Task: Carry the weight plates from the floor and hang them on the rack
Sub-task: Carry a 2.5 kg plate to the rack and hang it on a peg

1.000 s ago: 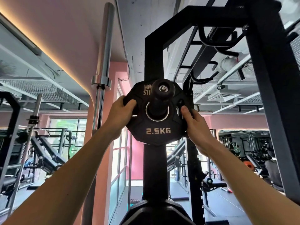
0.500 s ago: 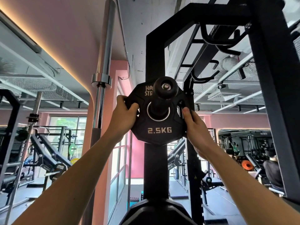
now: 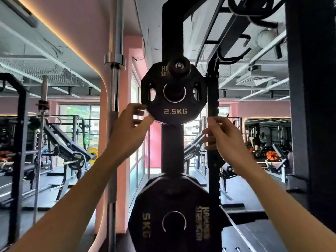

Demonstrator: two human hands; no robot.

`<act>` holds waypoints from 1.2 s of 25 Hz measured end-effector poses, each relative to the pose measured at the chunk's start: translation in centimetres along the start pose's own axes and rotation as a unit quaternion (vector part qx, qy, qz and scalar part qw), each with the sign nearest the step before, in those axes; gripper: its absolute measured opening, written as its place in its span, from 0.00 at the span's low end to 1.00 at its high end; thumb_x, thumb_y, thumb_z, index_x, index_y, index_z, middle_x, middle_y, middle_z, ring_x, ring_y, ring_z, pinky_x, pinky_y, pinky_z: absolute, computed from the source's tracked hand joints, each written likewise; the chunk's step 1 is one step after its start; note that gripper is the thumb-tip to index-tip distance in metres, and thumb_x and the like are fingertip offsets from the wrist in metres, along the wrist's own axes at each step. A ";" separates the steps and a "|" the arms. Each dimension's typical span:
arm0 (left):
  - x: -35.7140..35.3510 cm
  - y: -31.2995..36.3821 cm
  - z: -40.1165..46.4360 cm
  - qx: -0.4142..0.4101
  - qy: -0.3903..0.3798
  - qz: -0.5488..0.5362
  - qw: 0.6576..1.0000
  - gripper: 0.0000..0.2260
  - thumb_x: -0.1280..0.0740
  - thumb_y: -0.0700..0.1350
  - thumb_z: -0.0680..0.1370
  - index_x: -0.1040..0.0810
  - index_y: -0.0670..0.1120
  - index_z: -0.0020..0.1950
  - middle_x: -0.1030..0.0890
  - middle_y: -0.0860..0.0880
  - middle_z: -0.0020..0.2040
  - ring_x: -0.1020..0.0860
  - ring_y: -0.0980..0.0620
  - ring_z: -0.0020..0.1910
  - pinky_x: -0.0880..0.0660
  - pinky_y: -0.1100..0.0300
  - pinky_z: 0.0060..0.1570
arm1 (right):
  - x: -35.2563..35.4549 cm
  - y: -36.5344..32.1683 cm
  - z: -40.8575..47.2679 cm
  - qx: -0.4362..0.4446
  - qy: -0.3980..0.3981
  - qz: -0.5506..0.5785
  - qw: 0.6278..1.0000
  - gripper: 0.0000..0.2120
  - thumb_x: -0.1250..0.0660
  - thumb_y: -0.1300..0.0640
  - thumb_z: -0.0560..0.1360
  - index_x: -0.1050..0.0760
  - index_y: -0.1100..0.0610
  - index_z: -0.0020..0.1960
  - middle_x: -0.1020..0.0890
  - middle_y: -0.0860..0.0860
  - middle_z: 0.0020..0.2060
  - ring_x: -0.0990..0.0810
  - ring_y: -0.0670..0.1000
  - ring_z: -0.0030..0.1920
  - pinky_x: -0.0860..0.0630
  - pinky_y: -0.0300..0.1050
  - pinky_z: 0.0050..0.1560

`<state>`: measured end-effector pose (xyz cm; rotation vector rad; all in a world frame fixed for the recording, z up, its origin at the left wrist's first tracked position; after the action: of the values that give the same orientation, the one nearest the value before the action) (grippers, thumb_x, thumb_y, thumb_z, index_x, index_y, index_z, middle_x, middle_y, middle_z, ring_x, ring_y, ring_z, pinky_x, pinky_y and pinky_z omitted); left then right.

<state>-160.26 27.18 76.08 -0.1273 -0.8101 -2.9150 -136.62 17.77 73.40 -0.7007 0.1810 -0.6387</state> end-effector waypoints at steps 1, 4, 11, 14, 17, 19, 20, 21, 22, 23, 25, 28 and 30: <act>0.1 0.2 -1.6 0.006 -0.011 -0.002 1.000 0.09 0.33 0.49 0.78 0.26 0.56 0.58 0.22 0.55 0.57 0.21 0.61 0.50 0.20 0.47 0.53 | 0.3 0.0 -1.4 -0.007 -0.003 -0.002 1.000 0.07 0.38 0.45 0.79 0.25 0.47 0.52 0.18 0.56 0.47 0.15 0.55 0.42 0.18 0.56 0.45; 0.7 1.2 -7.0 0.029 -0.053 -0.006 0.998 0.10 0.33 0.53 0.75 0.24 0.56 0.56 0.21 0.56 0.56 0.21 0.61 0.51 0.21 0.48 0.55 | 1.7 0.4 -6.5 -0.030 -0.004 0.001 1.000 0.06 0.37 0.47 0.79 0.24 0.48 0.51 0.18 0.52 0.43 0.17 0.51 0.39 0.20 0.52 0.45; 2.1 0.7 -22.5 0.149 -0.086 -0.028 0.985 0.12 0.34 0.57 0.70 0.22 0.56 0.51 0.19 0.60 0.49 0.20 0.60 0.47 0.22 0.50 0.55 | 4.9 1.7 -20.3 -0.093 -0.031 -0.040 0.994 0.05 0.38 0.47 0.80 0.24 0.44 0.49 0.17 0.47 0.44 0.19 0.46 0.42 0.23 0.48 0.46; 2.6 -0.4 -29.6 0.208 -0.116 -0.042 0.970 0.08 0.34 0.55 0.71 0.22 0.59 0.49 0.19 0.64 0.45 0.22 0.64 0.43 0.23 0.51 0.54 | 5.5 3.1 -27.3 -0.152 -0.049 -0.053 0.986 0.05 0.38 0.48 0.80 0.24 0.45 0.50 0.17 0.46 0.46 0.18 0.45 0.45 0.24 0.42 0.50; 3.2 -1.7 -36.9 0.273 -0.139 -0.045 0.951 0.05 0.33 0.53 0.73 0.22 0.59 0.48 0.19 0.62 0.44 0.22 0.65 0.42 0.24 0.57 0.50 | 5.9 5.0 -34.8 -0.215 -0.059 -0.068 0.972 0.05 0.39 0.46 0.80 0.25 0.43 0.50 0.18 0.45 0.47 0.19 0.48 0.49 0.25 0.42 0.51; 3.6 -2.7 -41.7 0.312 -0.158 -0.051 0.935 0.04 0.34 0.52 0.75 0.23 0.60 0.48 0.19 0.60 0.46 0.22 0.64 0.44 0.23 0.58 0.49 | 6.2 6.2 -39.5 -0.257 -0.052 -0.080 0.962 0.06 0.39 0.45 0.80 0.24 0.43 0.51 0.17 0.45 0.47 0.19 0.48 0.50 0.25 0.45 0.53; 3.8 -3.4 -44.3 0.333 -0.171 -0.057 0.925 0.04 0.34 0.51 0.75 0.22 0.59 0.48 0.19 0.59 0.47 0.21 0.62 0.46 0.24 0.58 0.48 | 6.5 6.9 -41.9 -0.278 -0.048 -0.090 0.955 0.06 0.39 0.44 0.80 0.24 0.43 0.51 0.17 0.45 0.47 0.19 0.49 0.51 0.25 0.46 0.53; 4.0 -4.3 -47.0 0.356 -0.188 -0.063 0.913 0.04 0.34 0.50 0.76 0.22 0.59 0.49 0.19 0.58 0.47 0.21 0.60 0.47 0.24 0.58 0.48 | 6.7 7.5 -44.5 -0.299 -0.044 -0.098 0.948 0.07 0.40 0.44 0.80 0.24 0.43 0.51 0.18 0.45 0.47 0.19 0.49 0.51 0.25 0.47 0.53; 4.4 -5.1 -49.6 0.379 -0.206 -0.065 0.900 0.04 0.34 0.48 0.78 0.22 0.58 0.49 0.19 0.57 0.48 0.21 0.59 0.47 0.24 0.58 0.47 | 6.9 8.0 -47.2 -0.322 -0.036 -0.106 0.940 0.07 0.40 0.44 0.80 0.24 0.43 0.51 0.18 0.46 0.48 0.19 0.50 0.51 0.25 0.48 0.52; 4.8 -6.2 -52.1 0.401 -0.227 -0.060 0.885 0.04 0.34 0.48 0.79 0.22 0.58 0.50 0.19 0.56 0.49 0.21 0.58 0.48 0.24 0.58 0.48 | 7.1 8.5 -50.0 -0.348 -0.029 -0.114 0.930 0.08 0.40 0.42 0.79 0.24 0.43 0.51 0.18 0.48 0.48 0.19 0.51 0.51 0.25 0.49 0.52; 5.9 -7.6 -57.1 0.440 -0.281 -0.044 0.852 0.04 0.34 0.48 0.79 0.22 0.58 0.51 0.19 0.55 0.50 0.20 0.57 0.50 0.24 0.56 0.50 | 7.2 9.1 -56.2 -0.408 -0.018 -0.128 0.904 0.10 0.41 0.42 0.80 0.24 0.43 0.52 0.18 0.50 0.50 0.20 0.52 0.53 0.25 0.49 0.53; 7.7 -9.5 -63.9 0.487 -0.366 -0.005 0.793 0.04 0.35 0.50 0.80 0.23 0.58 0.52 0.20 0.55 0.53 0.21 0.55 0.54 0.23 0.51 0.58 | 6.9 9.4 -65.5 -0.498 0.006 -0.144 0.855 0.10 0.42 0.42 0.80 0.25 0.45 0.54 0.19 0.49 0.50 0.20 0.50 0.52 0.25 0.44 0.50; 8.6 -10.3 -68.4 0.512 -0.430 0.017 0.743 0.05 0.36 0.52 0.80 0.23 0.57 0.54 0.20 0.55 0.53 0.21 0.54 0.54 0.24 0.49 0.59 | 6.8 8.8 -71.7 -0.556 0.038 -0.152 0.816 0.11 0.42 0.42 0.80 0.25 0.45 0.55 0.20 0.47 0.49 0.21 0.49 0.50 0.28 0.42 0.49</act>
<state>-173.59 -0.24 13.43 -1.3488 -2.2960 -1.7957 -152.84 -20.12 13.67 -1.8712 0.5457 -0.8510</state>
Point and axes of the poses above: each hand's wrist, its own z-axis towards the middle knuckle, its own x-axis out of the back of the hand, y = z × x, the point moved 6 cm from there along z, towards the middle knuckle
